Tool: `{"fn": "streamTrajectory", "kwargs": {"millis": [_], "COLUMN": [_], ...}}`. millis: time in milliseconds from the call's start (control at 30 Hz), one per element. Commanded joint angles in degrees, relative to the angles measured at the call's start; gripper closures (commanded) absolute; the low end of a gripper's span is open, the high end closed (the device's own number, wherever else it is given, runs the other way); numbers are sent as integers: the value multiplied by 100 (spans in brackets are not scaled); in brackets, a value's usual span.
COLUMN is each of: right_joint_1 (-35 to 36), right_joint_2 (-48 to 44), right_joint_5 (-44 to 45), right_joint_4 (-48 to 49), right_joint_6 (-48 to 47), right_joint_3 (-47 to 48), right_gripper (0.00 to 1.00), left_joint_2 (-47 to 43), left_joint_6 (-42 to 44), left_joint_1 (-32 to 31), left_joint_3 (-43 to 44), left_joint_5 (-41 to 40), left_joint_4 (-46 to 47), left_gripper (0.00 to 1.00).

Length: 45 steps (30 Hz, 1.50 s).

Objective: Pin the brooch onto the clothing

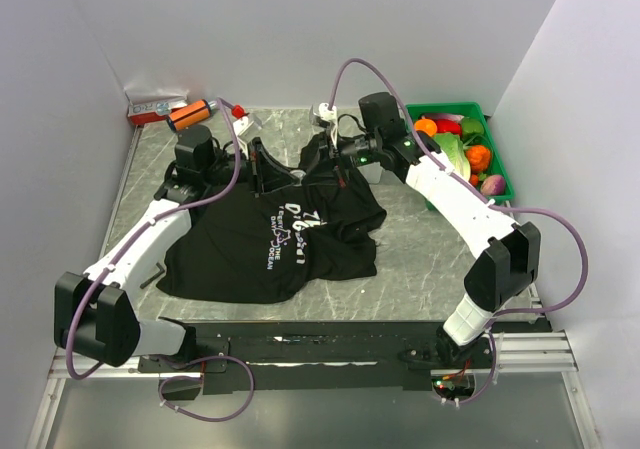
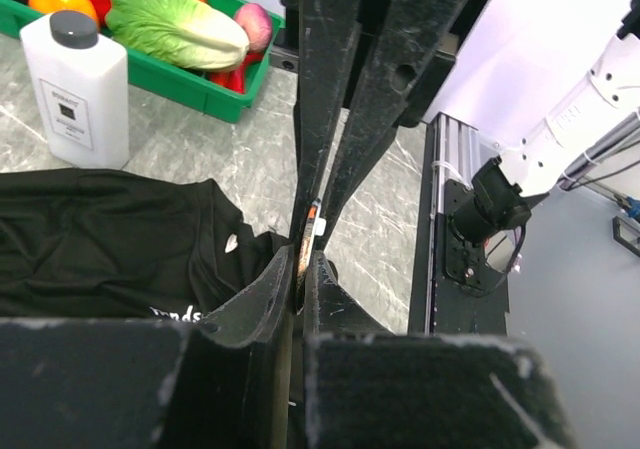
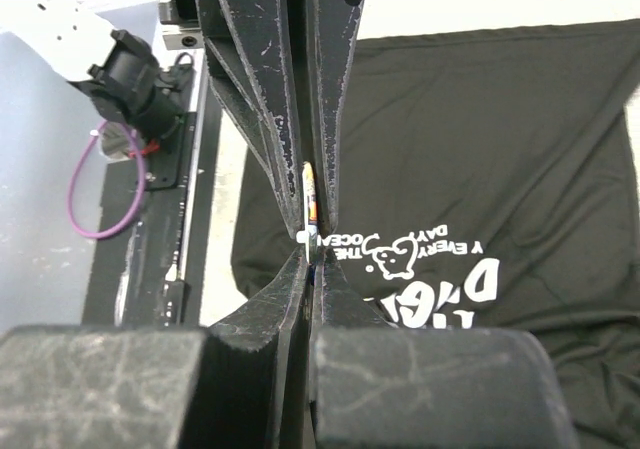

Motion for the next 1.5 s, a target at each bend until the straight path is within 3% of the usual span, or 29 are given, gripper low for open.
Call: {"fn": "streamTrajectory", "kwargs": {"millis": [0, 367, 533, 633, 667, 733, 767, 800, 900, 1133, 1467], "right_joint_1": [426, 637, 628, 497, 470, 347, 303, 225, 127, 22, 13], "right_joint_2": [-285, -127, 40, 128, 163, 198, 233, 259, 330, 365, 470], "right_joint_5": [-303, 250, 462, 409, 409, 470, 427, 383, 94, -250, -303], "right_joint_4": [-10, 16, 174, 200, 201, 192, 183, 166, 157, -37, 25], "right_joint_6": [-251, -173, 91, 179, 214, 241, 241, 232, 232, -40, -76], "right_joint_3": [382, 593, 610, 654, 663, 716, 742, 812, 909, 971, 1058], "right_gripper": [100, 100, 100, 100, 100, 100, 100, 100, 100, 100, 100], "left_joint_2": [155, 234, 182, 86, 42, -142, -204, -257, -415, -609, -161], "left_joint_6": [107, 906, 1485, 2082, 2198, 2435, 2514, 2585, 2665, 1892, 995], "left_joint_1": [-120, -402, -428, -376, -349, -244, -200, -113, 98, 564, 662], "left_joint_3": [331, 736, 859, 1017, 1061, 1149, 1175, 1219, 1202, 1131, 1202], "left_joint_5": [-803, -2024, -1526, -1034, -928, -779, -726, -656, -515, -128, 470], "left_joint_4": [-70, -922, -1176, -1449, -1668, -1854, -2063, -2153, -2338, -1864, -1127], "left_gripper": [99, 99, 99, 74, 58, 45, 30, 27, 26, 26, 44]}}
